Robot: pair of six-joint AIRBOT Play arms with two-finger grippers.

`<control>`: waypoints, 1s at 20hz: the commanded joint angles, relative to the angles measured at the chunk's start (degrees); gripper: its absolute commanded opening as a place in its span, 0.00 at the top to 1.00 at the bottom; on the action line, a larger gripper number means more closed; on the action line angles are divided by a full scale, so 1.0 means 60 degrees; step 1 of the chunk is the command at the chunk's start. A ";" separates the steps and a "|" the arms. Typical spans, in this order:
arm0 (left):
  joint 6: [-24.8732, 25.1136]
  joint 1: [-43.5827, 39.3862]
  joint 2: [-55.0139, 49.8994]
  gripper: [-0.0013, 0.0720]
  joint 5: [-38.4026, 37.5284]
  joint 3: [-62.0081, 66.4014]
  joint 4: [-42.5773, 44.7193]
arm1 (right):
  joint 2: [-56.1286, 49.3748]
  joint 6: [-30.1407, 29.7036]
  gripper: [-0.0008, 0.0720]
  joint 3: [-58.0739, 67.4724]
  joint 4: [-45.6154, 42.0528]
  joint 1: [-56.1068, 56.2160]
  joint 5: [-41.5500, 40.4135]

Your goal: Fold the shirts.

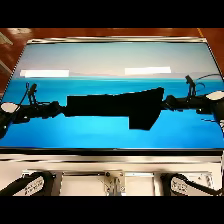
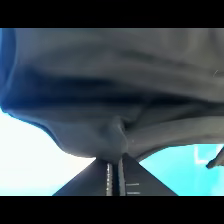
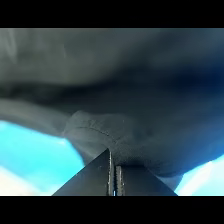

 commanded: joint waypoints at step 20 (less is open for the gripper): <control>-0.0696 0.0805 -0.4390 0.22 -0.2197 0.4390 0.0011 | -0.3730 0.3038 0.06 0.4138 -0.3905 -0.0350 -0.1341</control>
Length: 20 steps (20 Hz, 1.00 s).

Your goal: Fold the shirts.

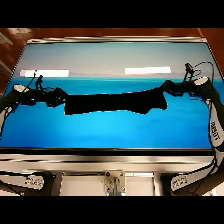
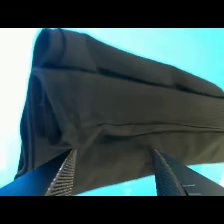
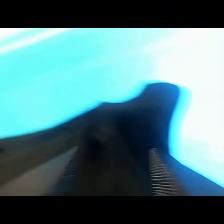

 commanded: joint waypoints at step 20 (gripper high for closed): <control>0.0000 -0.2055 0.0342 0.91 -0.0499 0.0882 -0.0499 | -0.0568 0.1235 0.90 0.0943 0.1228 0.0135 0.3781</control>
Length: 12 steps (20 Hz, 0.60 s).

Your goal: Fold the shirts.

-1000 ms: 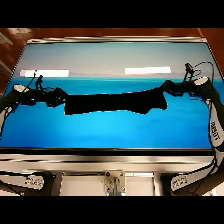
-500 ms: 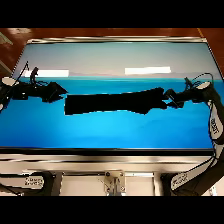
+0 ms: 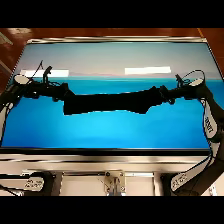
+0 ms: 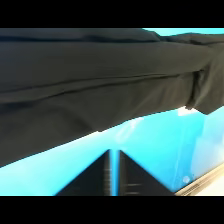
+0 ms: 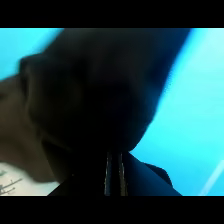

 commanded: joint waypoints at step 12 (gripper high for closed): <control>0.0004 -0.6164 -0.2317 0.92 0.5122 0.0007 -0.5475 | 0.4761 0.1202 0.89 0.0189 0.0117 0.0025 0.3679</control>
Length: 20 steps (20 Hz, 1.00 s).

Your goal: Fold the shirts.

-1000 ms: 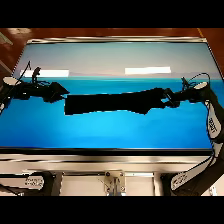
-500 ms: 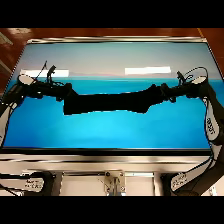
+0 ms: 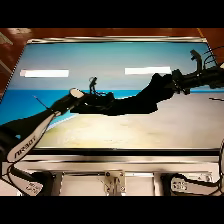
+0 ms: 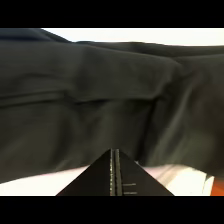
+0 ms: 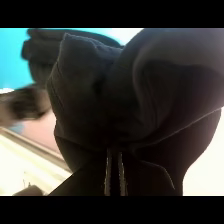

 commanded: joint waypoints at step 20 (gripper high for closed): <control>0.3442 0.2892 0.5155 0.93 0.3348 -0.0018 -0.2743 | -0.0510 0.1304 0.90 0.0000 -0.1956 0.5872 -0.4524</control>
